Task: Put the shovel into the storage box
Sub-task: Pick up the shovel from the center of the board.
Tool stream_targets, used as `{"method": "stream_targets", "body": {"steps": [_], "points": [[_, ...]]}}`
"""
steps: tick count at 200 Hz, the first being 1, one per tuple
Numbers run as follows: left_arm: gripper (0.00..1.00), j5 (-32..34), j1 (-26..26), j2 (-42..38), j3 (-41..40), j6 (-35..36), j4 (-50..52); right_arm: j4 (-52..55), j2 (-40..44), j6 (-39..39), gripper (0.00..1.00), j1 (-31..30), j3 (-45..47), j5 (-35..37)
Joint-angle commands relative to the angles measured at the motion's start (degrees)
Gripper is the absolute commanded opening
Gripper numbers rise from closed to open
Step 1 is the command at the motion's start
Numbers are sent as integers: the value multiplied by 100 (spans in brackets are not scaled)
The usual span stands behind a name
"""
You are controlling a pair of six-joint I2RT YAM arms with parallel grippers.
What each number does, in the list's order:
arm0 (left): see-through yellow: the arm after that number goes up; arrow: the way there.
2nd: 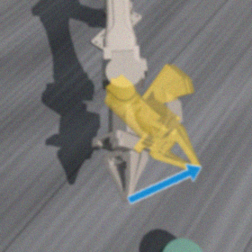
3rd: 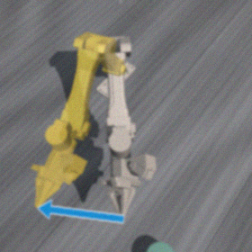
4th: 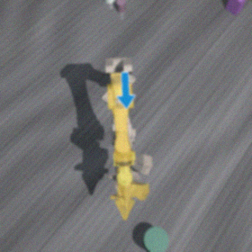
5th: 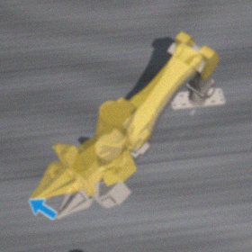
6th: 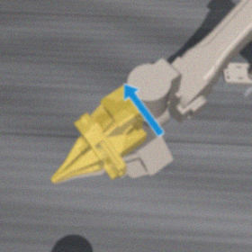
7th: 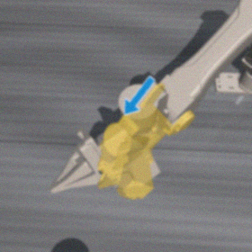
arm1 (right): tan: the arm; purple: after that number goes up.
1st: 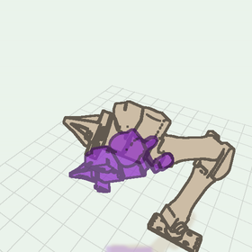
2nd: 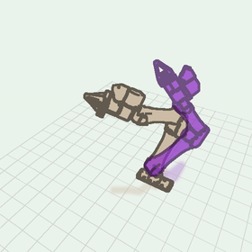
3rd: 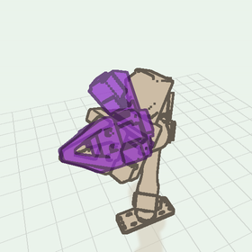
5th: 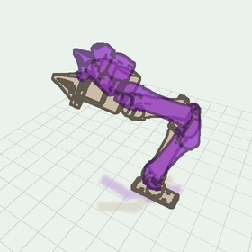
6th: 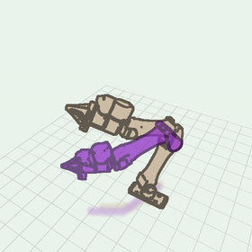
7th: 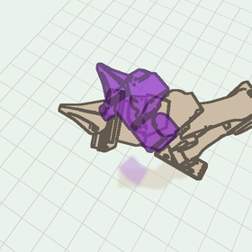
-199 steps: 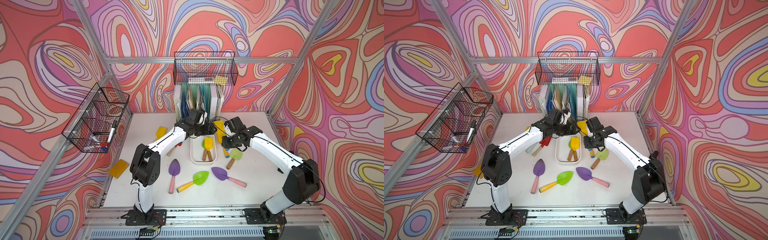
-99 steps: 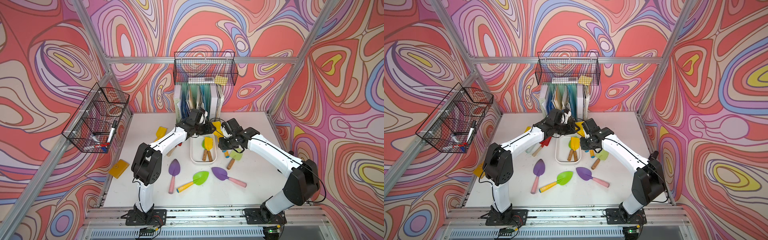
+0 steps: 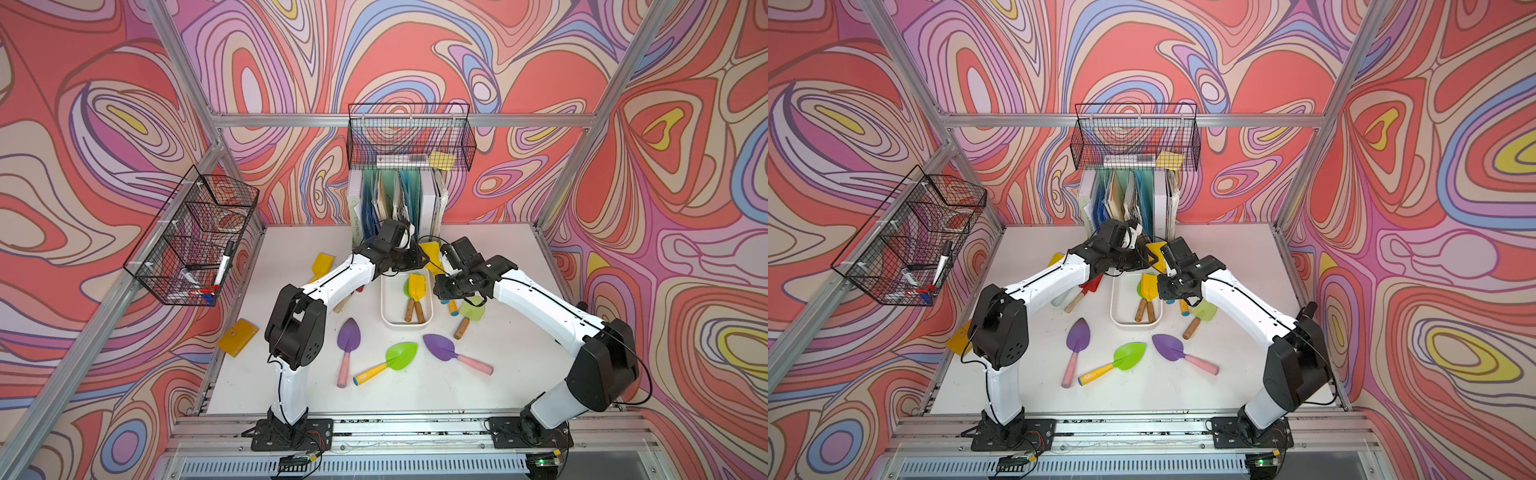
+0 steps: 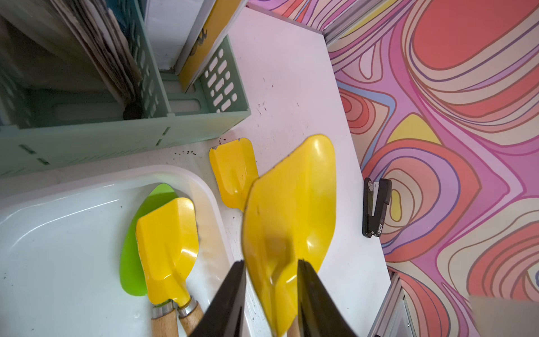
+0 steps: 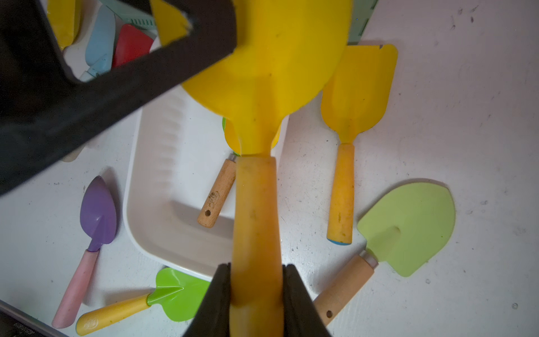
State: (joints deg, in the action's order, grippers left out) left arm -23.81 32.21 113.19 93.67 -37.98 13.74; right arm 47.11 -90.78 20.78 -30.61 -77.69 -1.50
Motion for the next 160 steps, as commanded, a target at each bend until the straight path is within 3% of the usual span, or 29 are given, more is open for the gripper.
{"method": "stream_targets", "body": {"steps": [1,88,135,160], "points": [[27,79,-27,98,-27,18,4,-124,122,82,0,-50,-141,45],[11,166,-30,125,-11,89,102,-183,122,170,0,-93,-115,47],[7,256,-27,156,18,123,361,-220,140,245,0,-103,-150,60],[7,355,-30,148,24,146,471,-229,137,269,26,-103,-186,1]]}}
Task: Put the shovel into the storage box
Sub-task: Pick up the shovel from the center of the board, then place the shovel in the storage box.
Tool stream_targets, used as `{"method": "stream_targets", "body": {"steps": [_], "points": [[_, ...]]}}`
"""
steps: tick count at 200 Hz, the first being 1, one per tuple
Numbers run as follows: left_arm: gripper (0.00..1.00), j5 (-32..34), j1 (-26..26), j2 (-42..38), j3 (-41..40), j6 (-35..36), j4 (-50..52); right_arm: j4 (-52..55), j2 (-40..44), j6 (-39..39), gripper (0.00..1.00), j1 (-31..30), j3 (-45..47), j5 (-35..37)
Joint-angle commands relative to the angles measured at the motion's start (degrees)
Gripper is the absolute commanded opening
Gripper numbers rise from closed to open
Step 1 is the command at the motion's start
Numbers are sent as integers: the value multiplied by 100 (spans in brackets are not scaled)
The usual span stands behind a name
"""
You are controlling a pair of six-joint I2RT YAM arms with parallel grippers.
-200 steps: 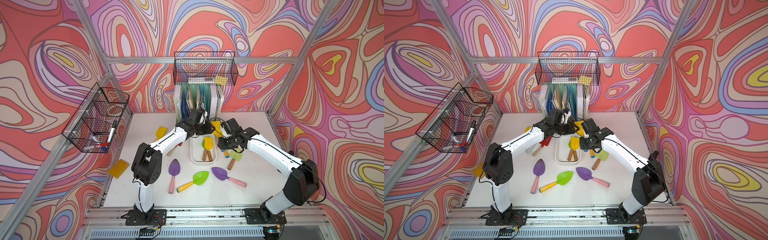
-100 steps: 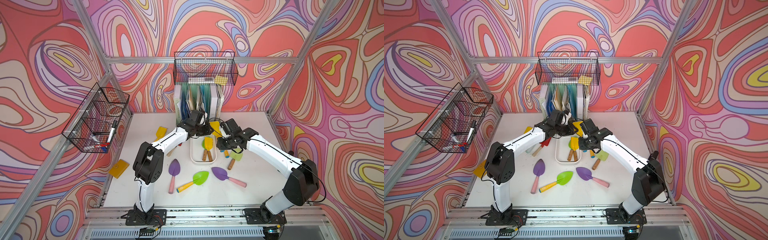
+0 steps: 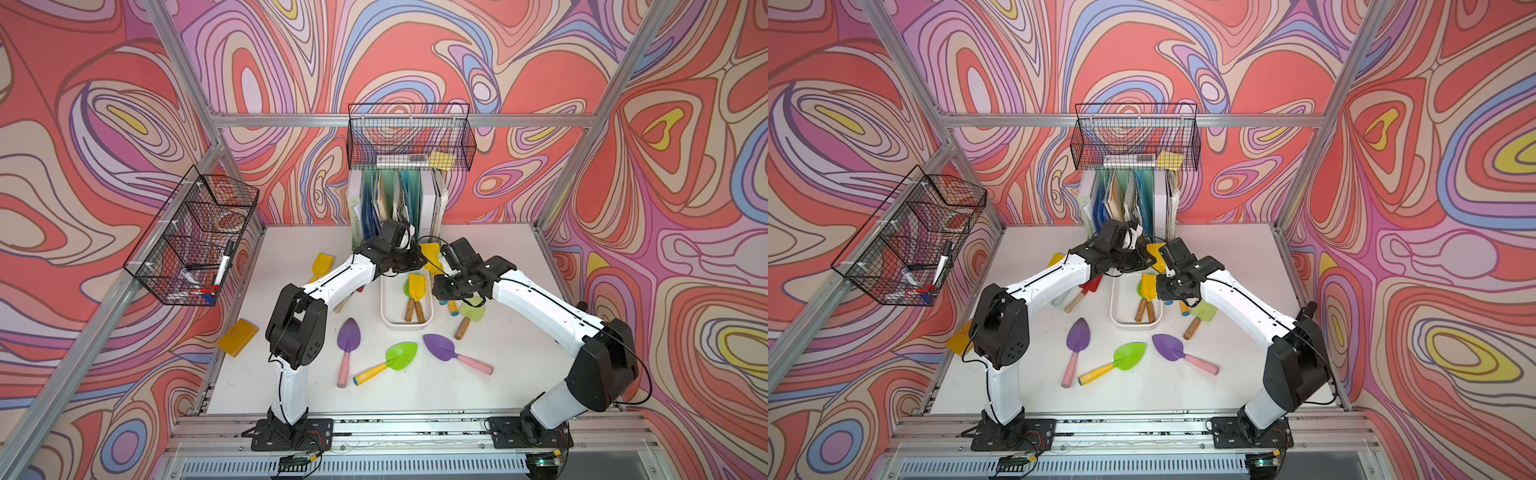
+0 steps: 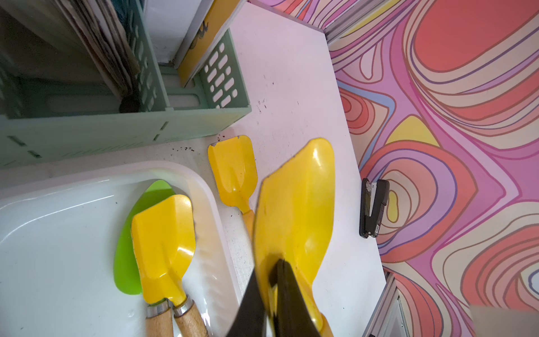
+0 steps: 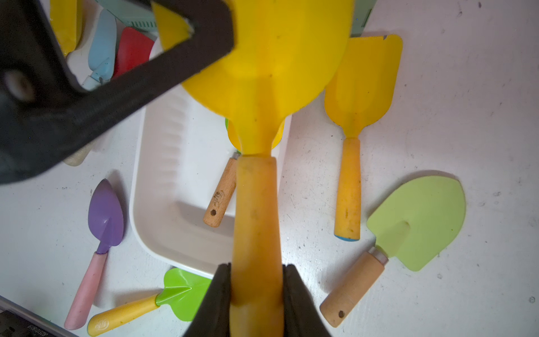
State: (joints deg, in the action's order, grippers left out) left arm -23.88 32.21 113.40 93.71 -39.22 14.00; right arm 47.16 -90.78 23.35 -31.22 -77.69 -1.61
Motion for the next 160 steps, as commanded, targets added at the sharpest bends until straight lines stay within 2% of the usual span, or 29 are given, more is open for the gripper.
{"method": "stream_targets", "body": {"steps": [1,17,49,127,160], "points": [[7,368,-26,128,17,273,450,-233,138,11,27,-42,-185,7],[6,448,-30,80,32,338,573,-212,161,11,39,-44,-194,-13],[6,676,-39,3,306,702,1168,-142,294,5,50,-44,-194,11],[5,1139,-295,-216,626,1694,2529,-66,553,-55,51,-50,-16,94],[3,1353,-410,-219,398,1776,2531,-118,571,-42,51,-42,100,85]]}}
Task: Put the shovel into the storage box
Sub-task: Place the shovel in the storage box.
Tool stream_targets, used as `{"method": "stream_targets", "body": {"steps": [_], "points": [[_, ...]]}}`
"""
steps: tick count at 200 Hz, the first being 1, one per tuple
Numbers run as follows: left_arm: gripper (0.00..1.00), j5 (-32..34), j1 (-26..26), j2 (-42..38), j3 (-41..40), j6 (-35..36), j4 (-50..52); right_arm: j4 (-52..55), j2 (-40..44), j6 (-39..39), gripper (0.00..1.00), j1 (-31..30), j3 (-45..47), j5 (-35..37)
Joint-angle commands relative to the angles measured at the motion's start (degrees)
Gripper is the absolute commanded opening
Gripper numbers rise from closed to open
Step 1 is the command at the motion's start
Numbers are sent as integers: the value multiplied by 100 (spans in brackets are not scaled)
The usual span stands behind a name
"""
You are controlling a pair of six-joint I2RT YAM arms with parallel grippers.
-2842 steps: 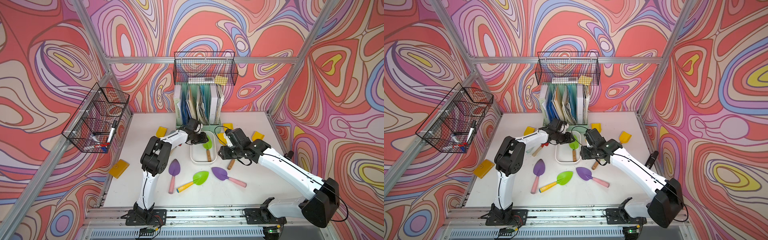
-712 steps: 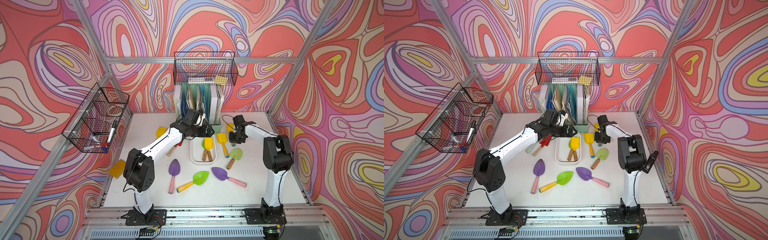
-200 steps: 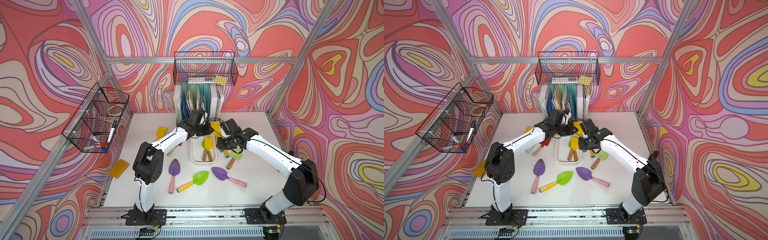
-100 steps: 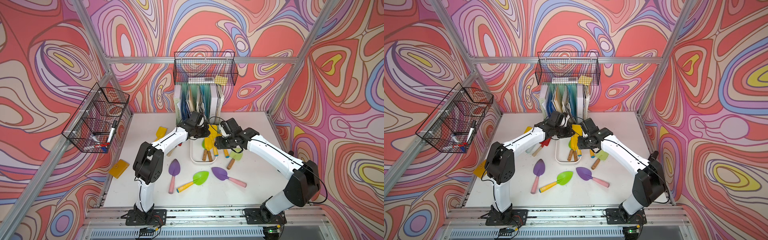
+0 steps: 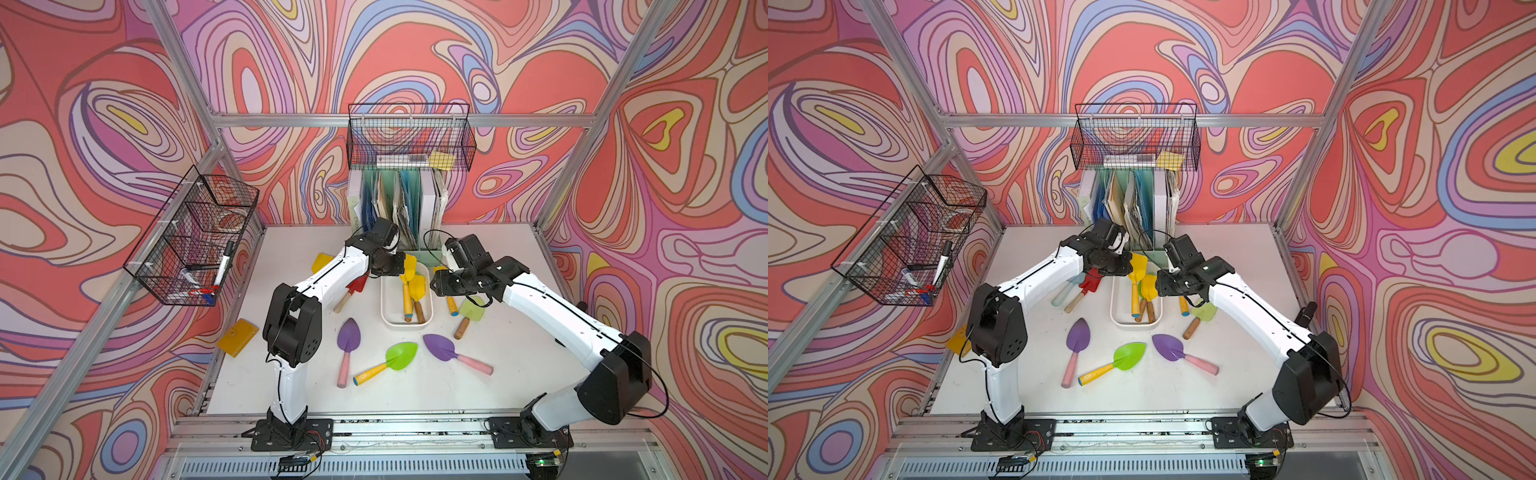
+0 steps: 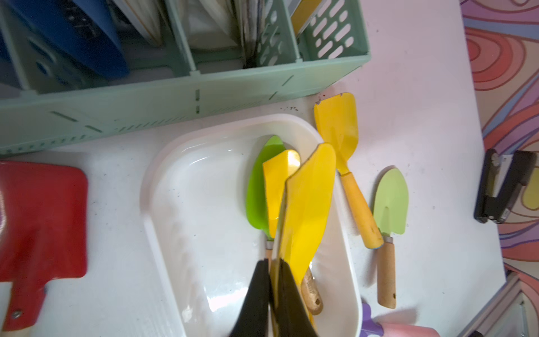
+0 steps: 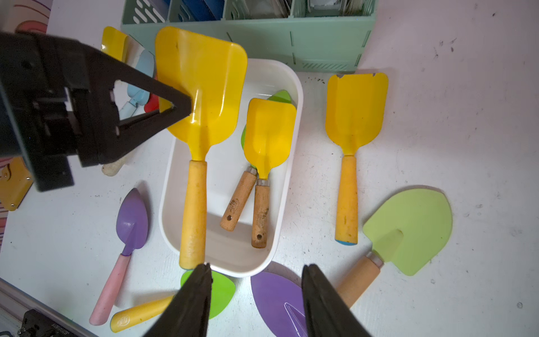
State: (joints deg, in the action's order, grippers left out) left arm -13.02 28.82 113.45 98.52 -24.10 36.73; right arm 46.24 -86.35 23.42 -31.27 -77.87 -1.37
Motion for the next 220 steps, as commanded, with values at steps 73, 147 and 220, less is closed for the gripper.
{"method": "stream_targets", "body": {"steps": [73,147,220], "points": [[2,552,-108,-84,-430,61,-401,-17,154,-48,51,-38,195,101],[2,554,-108,169,-494,69,-713,-62,83,-48,51,-40,219,62],[1,477,-109,563,-363,106,-712,-86,5,-61,51,-38,228,55]]}}
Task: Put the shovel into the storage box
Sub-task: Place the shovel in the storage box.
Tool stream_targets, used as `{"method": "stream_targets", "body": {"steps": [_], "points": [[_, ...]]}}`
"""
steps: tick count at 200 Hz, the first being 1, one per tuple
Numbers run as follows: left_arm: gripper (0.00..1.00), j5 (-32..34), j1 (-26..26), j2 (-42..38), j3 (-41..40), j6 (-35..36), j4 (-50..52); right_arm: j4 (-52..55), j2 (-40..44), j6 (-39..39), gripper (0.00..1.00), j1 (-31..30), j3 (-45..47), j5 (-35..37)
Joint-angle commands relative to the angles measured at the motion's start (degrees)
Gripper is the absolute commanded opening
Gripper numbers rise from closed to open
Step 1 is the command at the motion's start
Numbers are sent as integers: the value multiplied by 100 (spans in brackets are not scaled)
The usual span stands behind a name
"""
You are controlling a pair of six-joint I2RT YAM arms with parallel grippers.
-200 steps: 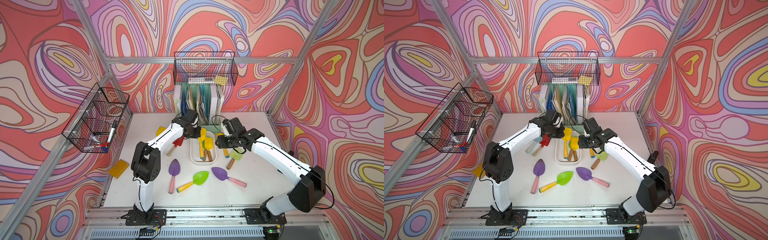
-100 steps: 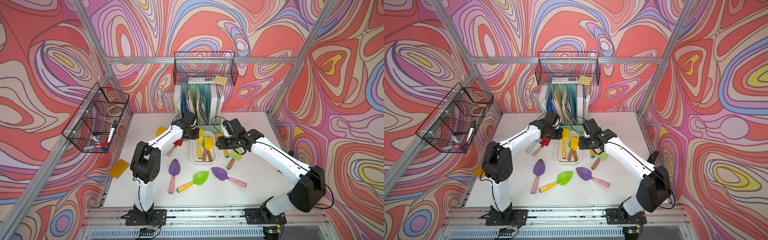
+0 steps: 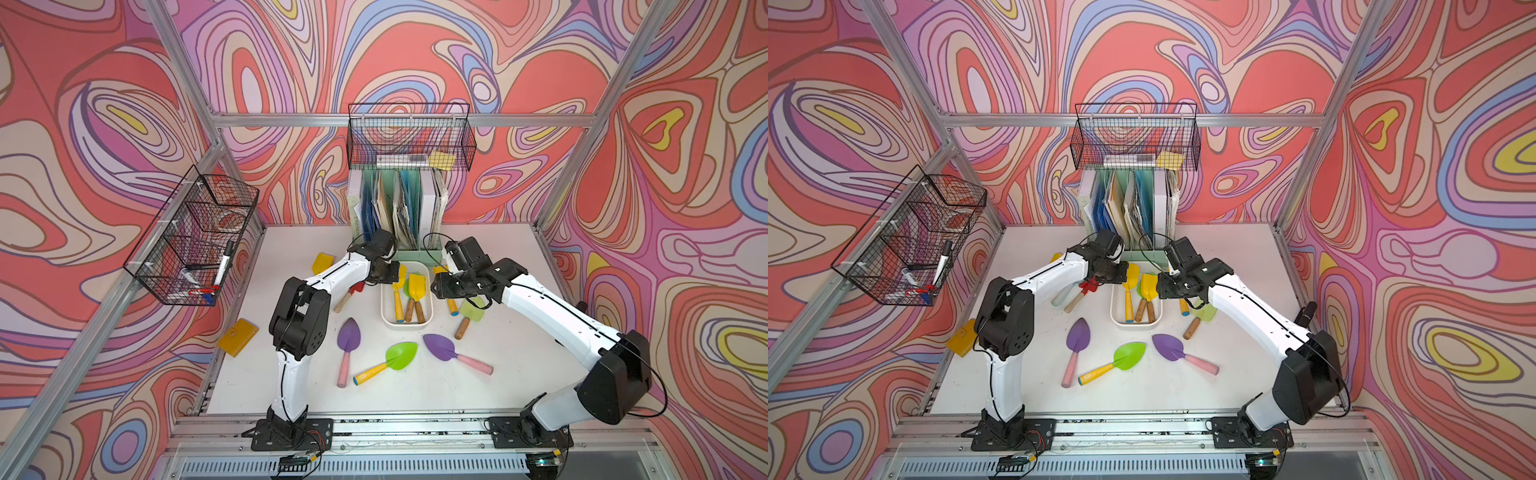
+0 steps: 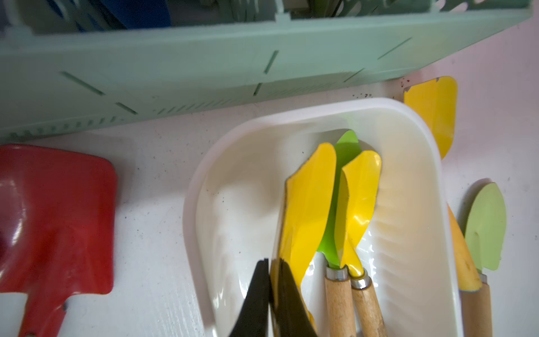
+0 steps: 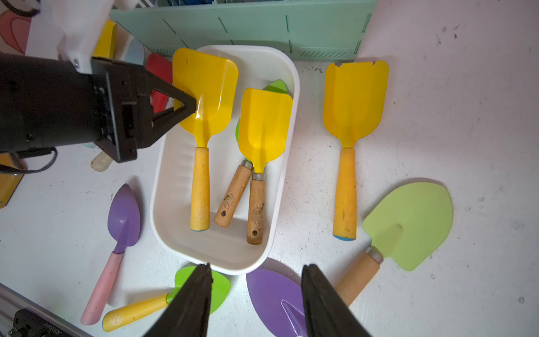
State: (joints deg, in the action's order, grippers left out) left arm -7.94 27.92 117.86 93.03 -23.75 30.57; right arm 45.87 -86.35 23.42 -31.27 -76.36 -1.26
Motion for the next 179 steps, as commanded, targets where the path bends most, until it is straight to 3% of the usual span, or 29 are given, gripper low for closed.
{"method": "stream_targets", "body": {"steps": [1,129,179], "points": [[1,-31,-22,127,192,67,-95,-46,4,-63,51,-42,77,41],[2,-376,-6,527,296,-87,-195,-95,-87,-110,51,-43,68,7],[18,-482,-14,675,320,-178,-198,-113,-129,-137,51,-38,59,-13]]}}
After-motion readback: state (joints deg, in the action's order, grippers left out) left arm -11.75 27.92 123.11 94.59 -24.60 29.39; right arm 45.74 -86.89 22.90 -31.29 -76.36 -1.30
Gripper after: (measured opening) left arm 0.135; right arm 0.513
